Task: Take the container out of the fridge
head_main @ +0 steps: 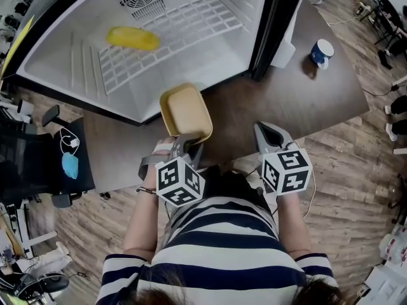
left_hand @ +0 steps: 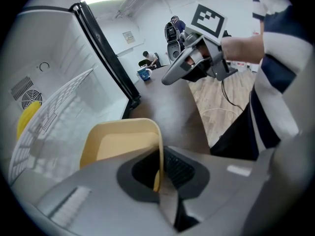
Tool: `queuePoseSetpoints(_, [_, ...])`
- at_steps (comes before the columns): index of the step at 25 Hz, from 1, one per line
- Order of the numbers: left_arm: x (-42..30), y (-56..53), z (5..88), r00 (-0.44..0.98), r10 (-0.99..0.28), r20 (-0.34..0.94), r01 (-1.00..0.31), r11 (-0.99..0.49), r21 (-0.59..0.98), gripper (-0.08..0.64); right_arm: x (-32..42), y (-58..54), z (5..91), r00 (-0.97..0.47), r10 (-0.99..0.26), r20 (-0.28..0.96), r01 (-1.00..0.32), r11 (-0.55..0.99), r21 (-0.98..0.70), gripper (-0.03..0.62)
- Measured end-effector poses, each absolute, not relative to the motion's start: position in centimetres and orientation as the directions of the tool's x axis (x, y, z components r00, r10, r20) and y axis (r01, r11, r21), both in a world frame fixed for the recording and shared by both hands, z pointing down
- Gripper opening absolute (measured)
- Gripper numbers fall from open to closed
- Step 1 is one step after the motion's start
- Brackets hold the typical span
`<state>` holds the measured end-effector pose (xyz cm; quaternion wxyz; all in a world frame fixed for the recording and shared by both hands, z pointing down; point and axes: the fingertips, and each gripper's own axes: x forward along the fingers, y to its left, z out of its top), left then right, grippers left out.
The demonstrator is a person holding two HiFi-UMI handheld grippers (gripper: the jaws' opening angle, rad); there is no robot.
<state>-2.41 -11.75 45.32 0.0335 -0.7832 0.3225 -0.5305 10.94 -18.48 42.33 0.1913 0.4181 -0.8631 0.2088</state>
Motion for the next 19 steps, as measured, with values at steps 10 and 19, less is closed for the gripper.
queuePoseSetpoints(10, [-2.01, -11.98, 44.74, 0.220, -0.551, 0.805, -0.459, -0.787, -0.413, 0.000, 10.86, -18.79, 42.34, -0.586, -0.637, 0.501, -0.795, 0.571, -0.205, -0.003])
queuePoseSetpoints(19, [-1.57, -12.09, 44.66, 0.224, -0.551, 0.804, -0.470, -0.784, -0.406, 0.000, 11.11, -18.62, 42.22, -0.592, -0.634, 0.497, -0.791, 0.574, -0.211, -0.003])
